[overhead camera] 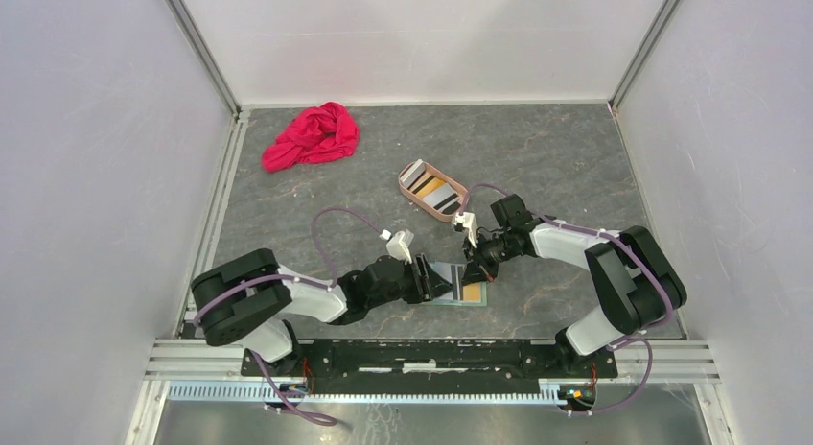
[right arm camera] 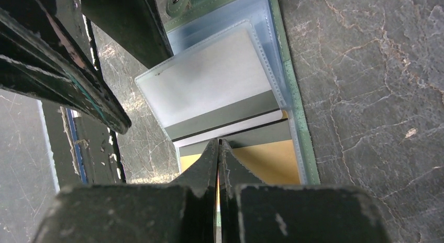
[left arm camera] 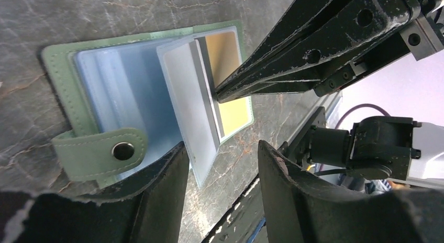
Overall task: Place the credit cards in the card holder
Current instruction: Turn over the card holder at the center of the board.
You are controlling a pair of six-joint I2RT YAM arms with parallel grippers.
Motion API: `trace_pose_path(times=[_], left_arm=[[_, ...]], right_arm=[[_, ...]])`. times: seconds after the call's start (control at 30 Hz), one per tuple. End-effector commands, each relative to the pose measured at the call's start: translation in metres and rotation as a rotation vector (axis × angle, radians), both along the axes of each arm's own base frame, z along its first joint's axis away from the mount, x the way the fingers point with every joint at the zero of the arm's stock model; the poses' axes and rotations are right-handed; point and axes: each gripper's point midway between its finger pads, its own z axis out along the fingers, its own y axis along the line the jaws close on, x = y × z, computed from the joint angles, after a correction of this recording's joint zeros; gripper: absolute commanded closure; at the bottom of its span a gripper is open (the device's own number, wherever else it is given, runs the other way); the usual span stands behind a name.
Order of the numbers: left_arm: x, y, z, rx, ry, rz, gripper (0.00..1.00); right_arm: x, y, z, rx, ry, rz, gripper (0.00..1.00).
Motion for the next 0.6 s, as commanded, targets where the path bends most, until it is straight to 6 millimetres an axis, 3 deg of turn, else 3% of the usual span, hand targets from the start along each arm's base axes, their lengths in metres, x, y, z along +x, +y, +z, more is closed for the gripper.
trace_pose_path(times=[0.0,0.3,0.57], left_arm=[[0.0,-0.018,0.024,-0.154,0.007,-0.018,0.43],[-0.003,-0.028,0.026,-0.213,0.028,-0.045,0.46],[0.0,-0.032,0.015,-0.137,0.041,-0.045,0.52]], right_arm=[[0.005,0.004,0.008,0.017,-0.037,0.027,1.0],[0.005,0.005,0.011,0.026,-0.035,0.036,1.0],[0.005,0.008,0.021,0.052,-0.056,0.063,1.0]])
